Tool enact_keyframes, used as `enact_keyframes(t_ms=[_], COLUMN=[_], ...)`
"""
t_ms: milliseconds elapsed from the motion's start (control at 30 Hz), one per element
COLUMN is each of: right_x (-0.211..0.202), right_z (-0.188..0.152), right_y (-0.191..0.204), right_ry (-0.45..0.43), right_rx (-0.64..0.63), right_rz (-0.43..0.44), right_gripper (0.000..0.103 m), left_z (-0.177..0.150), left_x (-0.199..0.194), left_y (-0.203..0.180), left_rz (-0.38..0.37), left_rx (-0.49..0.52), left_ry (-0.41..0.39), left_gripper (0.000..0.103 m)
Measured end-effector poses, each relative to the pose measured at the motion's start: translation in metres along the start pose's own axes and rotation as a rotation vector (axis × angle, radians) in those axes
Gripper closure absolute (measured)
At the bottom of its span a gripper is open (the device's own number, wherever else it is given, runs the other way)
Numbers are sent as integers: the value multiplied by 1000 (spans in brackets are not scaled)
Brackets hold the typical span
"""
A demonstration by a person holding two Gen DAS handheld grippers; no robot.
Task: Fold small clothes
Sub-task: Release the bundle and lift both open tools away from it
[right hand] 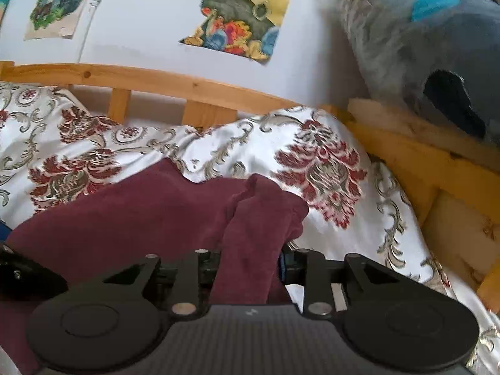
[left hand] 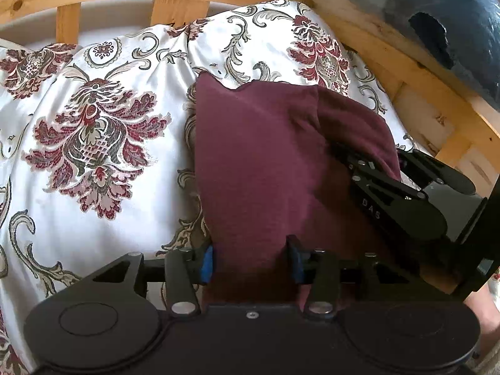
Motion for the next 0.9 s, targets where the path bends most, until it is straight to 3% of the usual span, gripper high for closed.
enact_keyframes(t_ms=[200,367,533,767,900], right_x=[-3,-9,-20,-49,-71], right_z=[-9,-7,-4,7,19], right_y=[-19,-32,-46,-66,-70], right_ry=[40,45,36,5,-34], right_rx=[73,119,192,268,289], right_rz=[-34,-66,-103,-161,-177], right_gripper=[48,25,6,0,0], left_z=[0,-2,3,16,22], left_x=[-1,-2,-11,-35,-52], left_y=[2,5,5,-2,-12], left_rz=[21,45,100,195,198], left_rx=[-30,-74,-62,35,80], left_ry=[17,26,-1,-101,-152], left_gripper=[38,19,7,1,1])
Point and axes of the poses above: each gripper's, at about its wrist camera, not at the fingertips, and x roughly the way its jaws point, y to its left, z to its top, the point moved 8 cm from there along x, roughly the way its jaws point, and after that the axes turned 12 degrees about -y, right-handed, at the moved point
